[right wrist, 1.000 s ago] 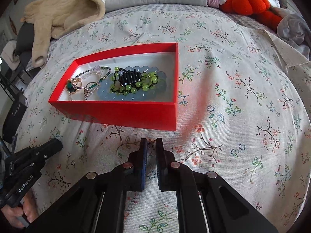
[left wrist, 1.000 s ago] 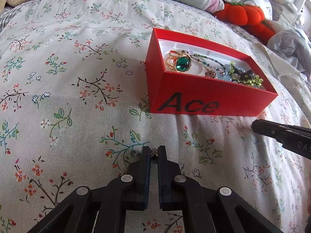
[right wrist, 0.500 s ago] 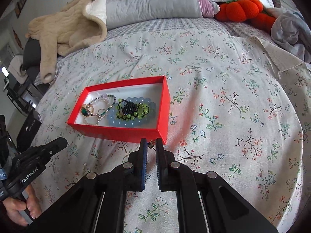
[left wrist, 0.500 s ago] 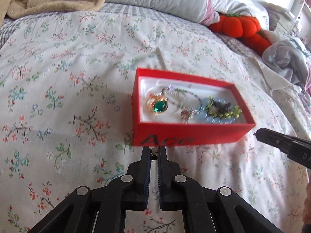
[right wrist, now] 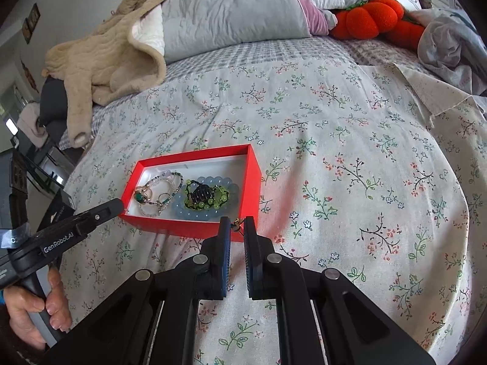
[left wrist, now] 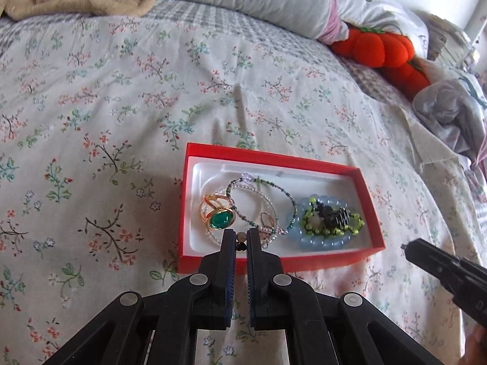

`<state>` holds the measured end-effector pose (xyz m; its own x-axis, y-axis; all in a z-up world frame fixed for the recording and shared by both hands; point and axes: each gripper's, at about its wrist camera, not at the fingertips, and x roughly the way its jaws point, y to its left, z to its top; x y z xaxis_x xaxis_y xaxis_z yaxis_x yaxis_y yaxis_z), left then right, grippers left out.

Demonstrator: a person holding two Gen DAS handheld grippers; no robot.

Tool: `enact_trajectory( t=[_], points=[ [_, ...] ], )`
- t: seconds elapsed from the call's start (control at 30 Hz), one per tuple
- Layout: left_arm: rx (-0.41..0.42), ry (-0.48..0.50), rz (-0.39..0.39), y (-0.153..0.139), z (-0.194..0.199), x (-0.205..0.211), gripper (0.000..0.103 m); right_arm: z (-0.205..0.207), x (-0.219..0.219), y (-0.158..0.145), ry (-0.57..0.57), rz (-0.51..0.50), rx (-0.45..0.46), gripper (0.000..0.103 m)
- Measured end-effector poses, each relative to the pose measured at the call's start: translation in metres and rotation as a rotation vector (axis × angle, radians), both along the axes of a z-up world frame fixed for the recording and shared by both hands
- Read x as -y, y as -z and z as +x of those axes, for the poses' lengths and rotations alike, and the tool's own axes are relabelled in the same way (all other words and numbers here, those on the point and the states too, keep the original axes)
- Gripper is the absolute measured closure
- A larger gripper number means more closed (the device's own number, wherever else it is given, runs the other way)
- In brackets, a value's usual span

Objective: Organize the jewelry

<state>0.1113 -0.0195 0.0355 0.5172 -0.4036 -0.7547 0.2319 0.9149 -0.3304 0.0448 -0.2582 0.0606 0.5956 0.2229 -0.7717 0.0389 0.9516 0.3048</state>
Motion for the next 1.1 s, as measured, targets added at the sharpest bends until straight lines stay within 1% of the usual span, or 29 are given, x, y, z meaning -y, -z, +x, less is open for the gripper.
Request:
enact_trajectory(
  t=[0.17,0.3,0.33,0.37,0.4,0.47,0.63,0.67,0.7,0.77,0.93,1.0,1.1],
  points=[
    [-0.032,-0.017,-0.006,0.006,0.007,0.005,0.102,-0.001,0.005,-0.002,0.008,0.002,0.004,0.095],
    [-0.038,-0.014,0.023,0.007,0.007,0.01,0.1,-0.001,0.007,-0.002,0.01,0.004,0.003,0.094],
    [-0.037,-0.014,0.026,0.006,0.005,0.01,0.099,-0.001,0.007,-0.002,0.009,0.002,0.001,0.094],
    [-0.034,-0.016,0.024,0.005,0.004,0.008,0.092,0.0,0.007,-0.001,0.008,0.001,0.0,0.094],
    [-0.029,-0.021,0.02,0.003,0.003,0.006,0.083,0.001,0.007,-0.001,0.007,0.0,-0.002,0.094],
    [-0.016,-0.029,0.015,0.001,0.0,0.003,0.077,0.004,0.008,0.0,0.008,0.001,-0.006,0.094],
    [-0.007,-0.035,0.023,-0.003,-0.01,-0.007,0.076,0.018,0.006,-0.001,0.001,0.009,-0.009,0.094],
    [-0.004,-0.036,0.027,-0.003,-0.014,-0.009,0.074,0.021,0.005,-0.001,0.001,0.013,-0.01,0.094],
    [-0.001,-0.038,0.03,-0.003,-0.017,-0.012,0.07,0.025,0.004,-0.001,0.0,0.02,-0.014,0.094],
    [0.001,-0.043,0.037,-0.002,-0.022,-0.016,0.066,0.033,0.003,0.001,0.005,0.036,-0.02,0.094],
    [-0.02,-0.055,0.058,0.003,-0.027,-0.028,0.064,0.052,0.0,0.007,0.034,0.058,-0.044,0.094],
    [-0.027,-0.056,0.072,0.005,-0.029,-0.031,0.06,0.057,-0.004,0.009,0.036,0.06,-0.051,0.094],
    [-0.038,-0.05,0.095,0.007,-0.032,-0.034,0.059,0.065,-0.008,0.012,0.041,0.06,-0.056,0.093]
  ],
)
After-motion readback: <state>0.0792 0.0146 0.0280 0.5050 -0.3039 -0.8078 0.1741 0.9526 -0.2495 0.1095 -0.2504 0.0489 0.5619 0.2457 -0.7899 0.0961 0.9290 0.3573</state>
